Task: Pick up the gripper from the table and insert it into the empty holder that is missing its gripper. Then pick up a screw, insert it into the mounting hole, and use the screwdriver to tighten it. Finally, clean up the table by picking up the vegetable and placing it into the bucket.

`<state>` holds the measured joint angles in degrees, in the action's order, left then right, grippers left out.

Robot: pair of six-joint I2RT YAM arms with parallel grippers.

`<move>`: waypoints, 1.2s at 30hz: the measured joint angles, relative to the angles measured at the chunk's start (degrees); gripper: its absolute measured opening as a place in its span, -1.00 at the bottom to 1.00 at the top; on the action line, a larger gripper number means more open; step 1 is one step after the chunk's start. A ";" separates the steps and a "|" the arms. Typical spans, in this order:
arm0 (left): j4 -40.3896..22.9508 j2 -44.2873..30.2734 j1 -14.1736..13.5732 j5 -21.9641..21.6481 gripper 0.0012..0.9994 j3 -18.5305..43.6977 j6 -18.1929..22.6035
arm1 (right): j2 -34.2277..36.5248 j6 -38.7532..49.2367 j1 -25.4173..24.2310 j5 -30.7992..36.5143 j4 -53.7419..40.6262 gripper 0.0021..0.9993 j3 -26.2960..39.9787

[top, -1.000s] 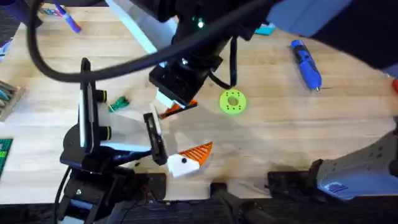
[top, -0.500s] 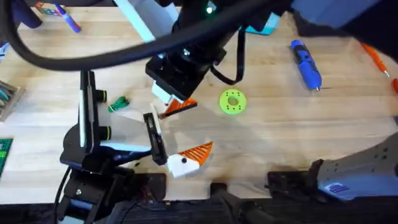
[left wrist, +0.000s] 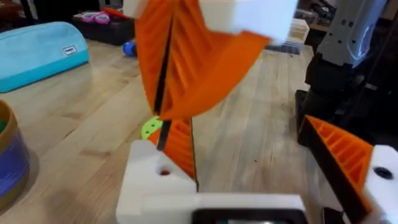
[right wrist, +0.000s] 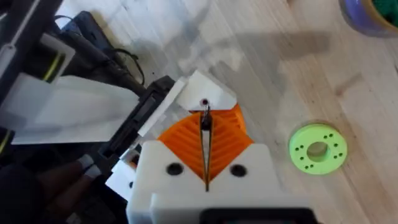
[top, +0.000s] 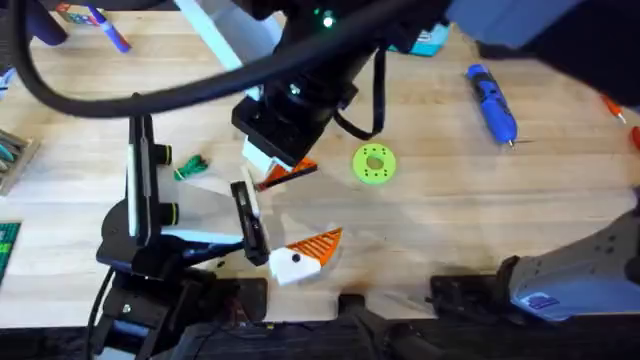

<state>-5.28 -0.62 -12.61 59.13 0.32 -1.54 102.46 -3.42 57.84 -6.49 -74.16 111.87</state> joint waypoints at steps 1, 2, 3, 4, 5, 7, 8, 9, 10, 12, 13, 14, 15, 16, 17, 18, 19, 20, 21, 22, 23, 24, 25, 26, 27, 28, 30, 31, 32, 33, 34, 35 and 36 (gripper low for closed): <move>0.00 0.00 0.00 0.01 0.98 0.00 0.00 | 0.27 0.00 0.00 -0.02 -0.02 -0.98 0.00; 0.00 0.00 0.01 0.02 0.98 0.00 0.00 | 0.56 0.00 0.00 -0.03 -0.04 -0.98 0.00; 0.00 0.00 0.01 0.02 0.98 0.00 0.00 | 0.77 0.00 0.00 -0.03 -0.05 -0.98 0.00; 0.00 0.00 0.01 0.02 0.98 0.00 0.00 | 0.89 0.00 0.00 -0.03 -0.05 -0.98 0.00; 0.00 0.00 0.01 0.02 0.98 0.00 0.00 | 1.01 0.00 0.00 -0.03 -0.07 -0.98 0.00; 0.00 0.00 0.01 0.01 0.98 0.00 0.00 | 1.17 0.00 0.00 -0.04 -0.19 -0.98 0.00; 0.00 0.00 0.01 0.01 0.98 0.00 0.00 | 1.24 0.00 0.00 -0.04 -0.25 -0.98 0.00; 0.00 0.00 0.01 0.02 0.98 0.00 0.00 | 1.32 0.00 0.00 -0.09 -0.29 -0.98 0.00; 0.00 0.00 0.01 0.02 0.98 0.00 0.01 | 1.40 0.00 0.00 -0.25 -0.29 -0.98 0.00; 0.00 0.00 0.01 0.01 0.98 0.00 0.00 | 1.55 -0.01 0.00 -0.84 -0.30 -0.98 0.00; 0.00 0.00 0.01 0.01 0.98 0.00 0.00 | 1.55 -0.02 0.00 -1.07 -0.32 -0.98 0.00; 0.00 0.00 0.01 0.02 0.98 0.00 0.00 | 1.55 -0.01 0.00 -1.27 -0.37 -0.98 0.00; 0.00 0.00 0.01 0.02 0.98 0.00 0.00 | 1.55 0.00 0.00 -1.42 -0.44 -0.98 0.00; 0.00 0.00 0.01 0.01 0.98 0.00 0.00 | 1.56 0.00 0.00 -1.54 -0.50 -0.98 0.00; 0.00 0.00 0.01 0.01 0.98 0.00 0.00 | 1.62 0.00 0.00 -1.67 -0.60 -0.98 0.01; 0.00 0.00 0.01 0.01 0.98 0.00 0.00 | 1.70 0.00 0.00 -1.77 -0.72 -0.98 0.02; 0.00 0.00 0.01 0.00 0.98 0.00 0.00 | 1.80 0.00 0.00 -1.85 -0.81 -0.98 0.02; 0.00 0.00 0.01 0.00 0.98 0.00 0.00 | 1.95 -0.01 0.00 -1.93 -0.86 -0.98 0.02; 0.00 0.00 0.01 0.00 0.98 0.00 0.00 | 2.17 -0.02 0.00 -1.96 -0.87 -0.98 0.02; 0.00 0.00 0.01 0.00 0.98 0.00 0.00 | 2.43 -0.01 0.00 -1.94 -0.87 -0.98 0.02; 0.00 0.00 0.01 0.01 0.98 0.00 -0.02 | 2.71 0.00 0.00 -1.93 -0.88 -0.98 0.02; -0.02 0.00 0.01 -0.01 0.98 0.00 -0.15 | 2.96 0.00 0.00 -1.92 -0.90 -0.98 0.02; -0.03 -0.01 0.01 -0.12 0.98 0.00 -0.37 | 3.13 0.00 0.00 -1.91 -0.96 -0.98 0.02; -0.02 -0.02 0.01 -0.22 0.98 0.00 -0.47 | 3.21 0.00 0.00 -1.91 -1.03 -0.98 0.02; -0.02 -0.02 0.01 -0.22 0.98 0.00 -0.50 | 3.23 0.00 0.00 -1.92 -1.07 -0.98 0.02; -0.02 -0.02 0.01 -0.22 0.98 0.00 -0.55 | 3.24 0.00 0.00 -1.92 -1.08 -0.98 0.02; -0.02 -0.01 0.01 -0.22 0.98 0.00 -0.62 | 3.25 0.00 0.00 -1.91 -1.08 -0.98 0.02; -0.02 -0.02 0.01 -0.22 0.98 0.00 -0.63 | 3.25 0.00 0.00 -1.91 -1.07 -0.98 0.02; -0.02 -0.02 0.01 -0.22 0.98 0.00 -0.63 | 3.25 0.00 0.00 -1.91 -1.04 -0.98 0.02; -0.02 -0.02 0.01 -0.22 0.98 0.00 -0.64 | 3.25 0.00 0.00 -1.91 -0.98 -0.98 0.02; -0.02 -0.02 0.01 -0.22 0.98 0.00 -0.66 | 3.25 0.00 0.00 -1.91 -0.90 -0.98 0.02; -0.02 -0.02 0.01 -0.22 0.98 0.00 -0.66 | 3.25 0.00 0.00 -1.91 -0.81 -0.98 0.02; -0.02 -0.02 0.01 -0.22 0.98 0.00 -0.66 | 3.25 0.00 0.00 -1.91 -0.73 -0.98 0.02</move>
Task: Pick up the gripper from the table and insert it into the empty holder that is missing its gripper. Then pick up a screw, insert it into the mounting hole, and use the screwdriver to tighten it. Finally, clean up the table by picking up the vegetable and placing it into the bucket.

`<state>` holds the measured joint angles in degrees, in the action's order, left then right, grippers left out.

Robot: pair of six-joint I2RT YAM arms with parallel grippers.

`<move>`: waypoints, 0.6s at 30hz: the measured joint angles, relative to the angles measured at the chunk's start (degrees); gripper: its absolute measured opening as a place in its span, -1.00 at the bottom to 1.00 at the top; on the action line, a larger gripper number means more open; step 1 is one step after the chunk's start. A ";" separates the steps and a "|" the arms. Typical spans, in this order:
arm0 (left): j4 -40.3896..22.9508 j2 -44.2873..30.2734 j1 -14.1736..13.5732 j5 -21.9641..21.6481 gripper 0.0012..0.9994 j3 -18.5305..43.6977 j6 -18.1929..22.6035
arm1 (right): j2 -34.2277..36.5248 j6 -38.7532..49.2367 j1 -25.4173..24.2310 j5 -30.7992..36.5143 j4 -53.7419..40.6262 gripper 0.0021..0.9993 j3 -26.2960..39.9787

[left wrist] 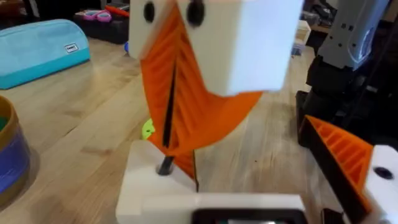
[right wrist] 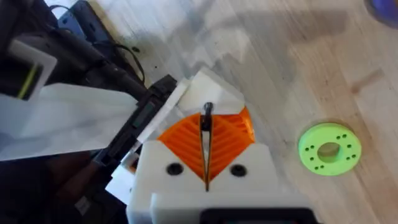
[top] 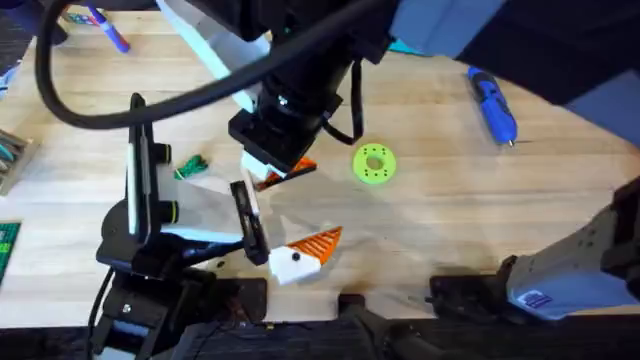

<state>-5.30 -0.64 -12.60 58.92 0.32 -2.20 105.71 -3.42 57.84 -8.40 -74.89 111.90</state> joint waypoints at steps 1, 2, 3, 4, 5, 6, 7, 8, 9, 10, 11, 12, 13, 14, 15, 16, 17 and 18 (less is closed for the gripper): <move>0.00 0.00 0.00 0.00 0.98 0.00 -0.02 | 0.00 0.00 0.00 0.00 0.10 -0.98 0.00; 0.00 0.00 0.00 0.00 0.98 0.00 -0.04 | 0.00 0.00 0.00 0.00 0.23 -0.98 0.00; 0.00 0.00 0.00 0.00 0.98 0.00 -0.05 | 0.00 0.00 0.00 0.00 0.38 -0.98 0.00; 0.00 0.01 0.00 0.00 0.98 0.00 -0.11 | 0.00 0.00 0.00 0.00 0.56 -0.98 0.00; 0.00 0.01 0.00 0.00 0.98 0.00 -0.17 | 0.00 0.00 0.00 0.00 0.79 -0.98 0.01; 0.00 0.00 0.00 0.00 0.98 0.00 -0.20 | 0.00 0.00 0.00 0.00 1.01 -0.98 0.02; 0.00 0.00 0.00 0.01 0.98 0.00 -0.20 | 0.00 0.00 0.00 0.00 1.15 -0.98 0.02; 0.00 0.01 0.00 0.02 0.98 0.00 -0.20 | 0.00 0.00 0.00 0.00 1.20 -0.98 0.02; 0.00 0.01 0.00 0.02 0.98 0.00 -0.20 | 0.00 0.00 0.00 0.00 1.21 -0.98 0.02; 0.00 0.01 0.00 0.02 0.98 0.00 -0.20 | 0.00 0.00 0.00 0.00 1.23 -0.98 0.02; 0.00 0.01 0.00 0.02 0.98 0.00 -0.20 | 0.00 0.00 0.00 0.00 1.26 -0.98 0.02; 0.00 0.00 0.00 0.02 0.98 0.00 -0.20 | 0.00 0.00 0.00 0.00 1.31 -0.98 0.02; 0.00 0.00 0.00 0.02 0.98 0.00 -0.20 | 0.00 0.00 0.00 0.00 1.36 -0.98 0.02; 0.00 0.01 0.00 0.02 0.98 0.00 -0.20 | 0.00 0.00 0.00 0.00 1.42 -0.98 0.02; 0.00 0.01 0.00 0.02 0.98 0.00 -0.20 | 0.00 0.00 0.00 0.00 1.48 -0.98 0.02; 0.00 0.01 0.00 0.02 0.98 0.00 -0.20 | 0.00 -0.01 0.00 0.00 1.57 -0.98 0.02; 0.00 0.02 0.00 0.02 0.98 0.00 -0.20 | 0.00 -0.01 0.00 0.00 1.70 -0.98 0.02; 0.00 0.02 0.00 0.02 0.98 0.00 -0.20 | 0.00 0.00 0.00 0.00 1.85 -0.98 0.02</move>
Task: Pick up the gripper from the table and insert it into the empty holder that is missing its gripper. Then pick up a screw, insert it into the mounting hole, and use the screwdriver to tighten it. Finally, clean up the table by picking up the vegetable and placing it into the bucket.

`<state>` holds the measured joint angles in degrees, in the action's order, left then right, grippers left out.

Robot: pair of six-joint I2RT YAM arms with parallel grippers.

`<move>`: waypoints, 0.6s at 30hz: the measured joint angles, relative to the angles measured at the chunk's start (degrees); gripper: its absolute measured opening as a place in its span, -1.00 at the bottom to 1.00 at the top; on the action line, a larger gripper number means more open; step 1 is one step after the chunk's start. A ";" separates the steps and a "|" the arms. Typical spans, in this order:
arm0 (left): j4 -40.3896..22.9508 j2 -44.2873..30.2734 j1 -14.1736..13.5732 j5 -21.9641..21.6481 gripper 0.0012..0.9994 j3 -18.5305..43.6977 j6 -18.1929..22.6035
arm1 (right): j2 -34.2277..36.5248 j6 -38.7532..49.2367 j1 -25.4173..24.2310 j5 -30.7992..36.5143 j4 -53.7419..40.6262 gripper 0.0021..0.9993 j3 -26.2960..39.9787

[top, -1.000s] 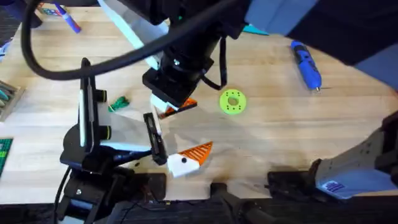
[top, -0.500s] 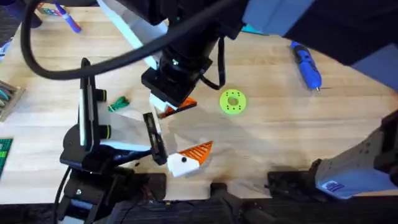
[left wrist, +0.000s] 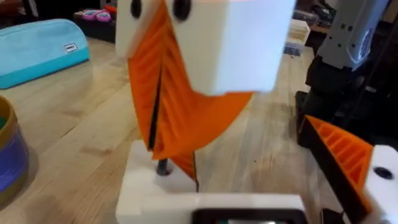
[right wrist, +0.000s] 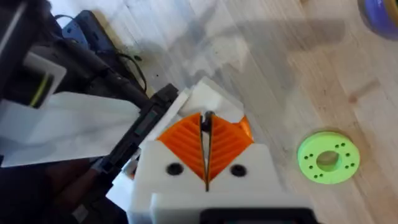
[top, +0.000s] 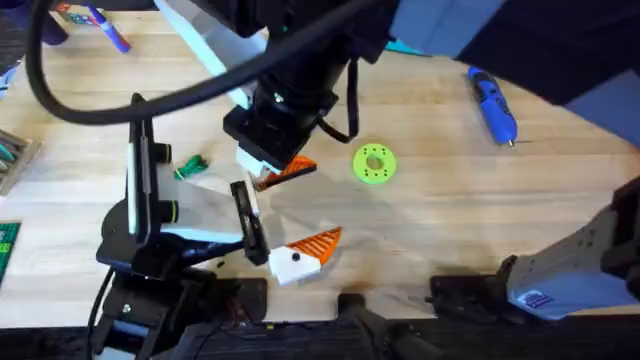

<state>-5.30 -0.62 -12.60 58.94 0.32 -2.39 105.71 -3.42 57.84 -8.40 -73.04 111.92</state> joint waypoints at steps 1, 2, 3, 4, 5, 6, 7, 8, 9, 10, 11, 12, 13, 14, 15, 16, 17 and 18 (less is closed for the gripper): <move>0.00 -0.01 0.00 0.00 0.98 0.00 0.00 | 0.00 -0.01 0.00 0.00 0.13 -0.98 0.00; 0.00 -0.01 0.00 0.00 0.98 0.00 0.01 | 0.00 -0.01 0.00 0.00 0.19 -0.98 0.00; 0.00 -0.01 0.00 0.00 0.98 0.00 0.02 | 0.00 0.00 0.00 0.00 0.20 -0.98 0.00; 0.00 -0.01 0.00 0.00 0.98 0.00 0.01 | 0.00 0.00 0.00 -0.01 0.19 -0.98 0.00; 0.00 -0.01 0.00 0.00 0.98 0.00 0.01 | 0.00 -0.01 0.00 -0.01 0.20 -0.98 0.00; 0.00 -0.01 0.00 0.00 0.98 0.00 0.01 | 0.00 -0.01 0.00 0.00 0.19 -0.98 0.00; 0.00 -0.01 0.00 0.00 0.98 0.00 0.01 | 0.00 0.00 0.00 0.00 0.21 -0.98 0.00; 0.00 -0.02 0.00 0.00 0.98 0.00 0.02 | 0.00 0.00 0.00 0.00 0.20 -0.98 0.00; 0.00 -0.02 0.00 0.00 0.98 0.00 0.02 | 0.00 0.00 0.00 0.01 0.19 -0.98 0.00; 0.00 -0.02 0.00 0.00 0.98 0.00 0.02 | 0.00 0.00 0.00 0.04 0.21 -0.98 0.00; 0.00 -0.02 0.00 0.00 0.98 0.00 0.02 | 0.00 0.00 0.00 0.13 0.21 -0.98 0.00; 0.00 -0.02 0.00 0.00 0.98 0.00 0.01 | 0.00 0.00 0.00 0.32 0.21 -0.98 0.00; 0.00 -0.02 0.00 0.00 0.98 0.00 0.00 | 0.00 0.00 0.00 0.51 0.21 -0.98 0.00; 0.00 -0.02 0.00 0.00 0.98 0.00 0.01 | 0.00 0.00 0.00 0.64 0.20 -0.98 0.00; 0.00 -0.02 0.00 0.00 0.98 0.00 0.02 | 0.00 0.00 0.00 0.70 0.18 -0.98 0.00; 0.00 -0.02 0.00 0.00 0.98 0.00 0.01 | 0.00 0.00 0.00 0.79 0.18 -0.98 0.00; 0.00 -0.02 0.00 0.00 0.98 0.00 0.01 | 0.00 0.00 0.00 0.86 0.18 -0.98 0.00; 0.00 -0.02 0.00 0.00 0.98 0.00 0.00 | 0.00 0.00 0.00 0.89 0.18 -0.98 0.00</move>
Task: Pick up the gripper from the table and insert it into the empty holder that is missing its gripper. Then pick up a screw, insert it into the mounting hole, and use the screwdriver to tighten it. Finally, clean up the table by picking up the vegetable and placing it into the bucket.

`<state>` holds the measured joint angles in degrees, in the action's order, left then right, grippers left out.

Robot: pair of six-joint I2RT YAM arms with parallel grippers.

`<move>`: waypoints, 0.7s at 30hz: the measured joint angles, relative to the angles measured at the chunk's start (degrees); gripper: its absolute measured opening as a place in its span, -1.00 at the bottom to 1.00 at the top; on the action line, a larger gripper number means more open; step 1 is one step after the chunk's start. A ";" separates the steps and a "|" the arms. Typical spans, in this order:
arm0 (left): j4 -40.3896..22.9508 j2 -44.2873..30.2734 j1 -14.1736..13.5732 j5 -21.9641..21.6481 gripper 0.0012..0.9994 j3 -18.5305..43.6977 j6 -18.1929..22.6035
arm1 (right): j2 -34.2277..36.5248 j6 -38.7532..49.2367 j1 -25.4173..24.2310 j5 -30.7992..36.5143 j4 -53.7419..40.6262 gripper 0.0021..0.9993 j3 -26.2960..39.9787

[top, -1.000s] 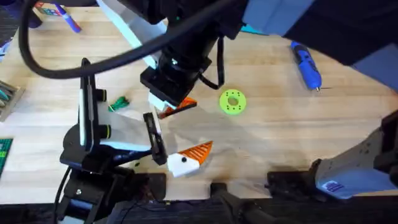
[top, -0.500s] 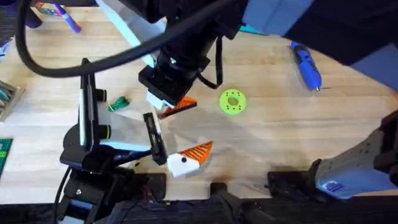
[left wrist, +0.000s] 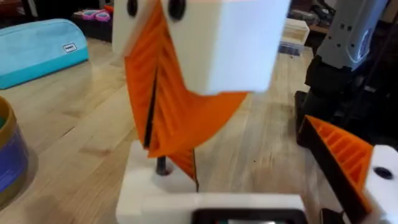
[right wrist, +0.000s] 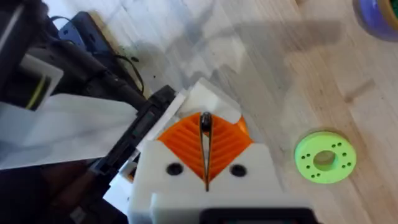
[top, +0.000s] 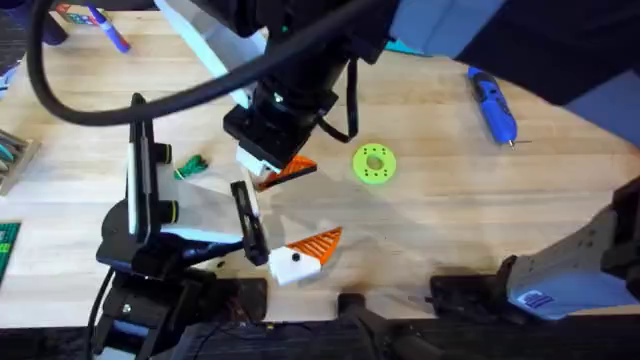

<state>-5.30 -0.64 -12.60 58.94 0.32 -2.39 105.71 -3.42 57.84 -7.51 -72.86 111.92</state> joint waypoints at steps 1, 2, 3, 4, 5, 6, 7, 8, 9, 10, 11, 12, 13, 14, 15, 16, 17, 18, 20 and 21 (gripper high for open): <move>0.00 0.00 0.00 0.00 0.98 0.00 0.01 | -0.01 0.00 0.00 0.06 0.00 -0.98 0.00; 0.00 0.00 0.00 0.00 0.98 0.00 0.02 | -0.02 0.00 0.00 0.15 0.00 -0.98 0.00; 0.00 0.01 0.00 0.00 0.98 0.00 0.02 | -0.04 0.00 0.00 0.19 0.01 -0.98 0.00; 0.00 0.01 0.00 0.00 0.98 0.00 0.03 | -0.10 0.00 0.00 0.20 0.00 -0.98 0.00; 0.00 0.00 0.00 0.00 0.98 0.00 0.05 | -0.17 0.00 0.00 0.26 -0.04 -0.98 0.00; 0.01 0.01 0.00 0.00 0.98 0.00 0.07 | -0.31 0.00 0.00 0.39 -0.04 -0.98 0.00; 0.02 0.02 0.00 0.00 0.98 0.00 0.09 | -0.49 0.00 0.00 0.43 -0.06 -0.98 0.00; 0.02 0.00 0.00 0.00 0.98 0.00 0.12 | -0.73 0.00 0.00 0.52 -0.05 -0.98 0.02; 0.02 0.01 0.00 0.01 0.98 0.00 0.15 | -1.00 0.00 0.00 0.62 -0.08 -0.98 0.12; 0.01 0.01 0.00 0.01 0.98 0.00 0.20 | -1.29 0.00 0.00 0.63 -0.16 -0.98 0.35; 0.02 0.00 0.00 0.00 0.98 0.00 0.22 | -1.59 0.00 0.00 0.64 -0.20 -0.98 0.68; 0.02 0.00 0.00 0.00 0.98 0.00 0.22 | -2.01 0.00 0.00 0.64 -0.15 -0.98 1.03; 0.02 0.01 0.00 0.00 0.98 0.00 0.22 | -2.46 0.00 0.00 0.64 -0.15 -0.98 1.31; 0.00 0.02 0.00 0.00 0.98 0.00 0.22 | -2.95 0.00 0.00 0.64 -0.15 -0.98 1.51; 0.01 0.02 0.00 0.00 0.98 0.00 0.22 | -3.43 0.00 0.00 0.64 -0.21 -0.98 1.63; 0.02 0.00 0.00 0.00 0.98 0.00 0.22 | -3.88 0.00 0.00 0.64 -0.28 -0.98 1.68; 0.02 0.01 0.00 0.00 0.98 0.00 0.22 | -4.24 0.00 0.00 0.64 -0.45 -0.98 1.73; 0.02 0.02 0.00 0.00 0.98 0.00 0.22 | -4.49 0.00 0.00 0.63 -0.60 -0.98 1.73; 0.01 0.00 0.00 0.00 0.98 0.00 0.24 | -4.72 -0.01 0.00 0.60 -0.86 -0.98 1.75; 0.02 0.00 0.00 0.00 0.98 0.00 0.22 | -4.72 -0.02 0.00 0.60 -0.87 -0.98 1.75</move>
<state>-5.28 -0.64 -12.60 58.94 0.32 -2.17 100.99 -3.44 57.84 -6.92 -73.73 113.67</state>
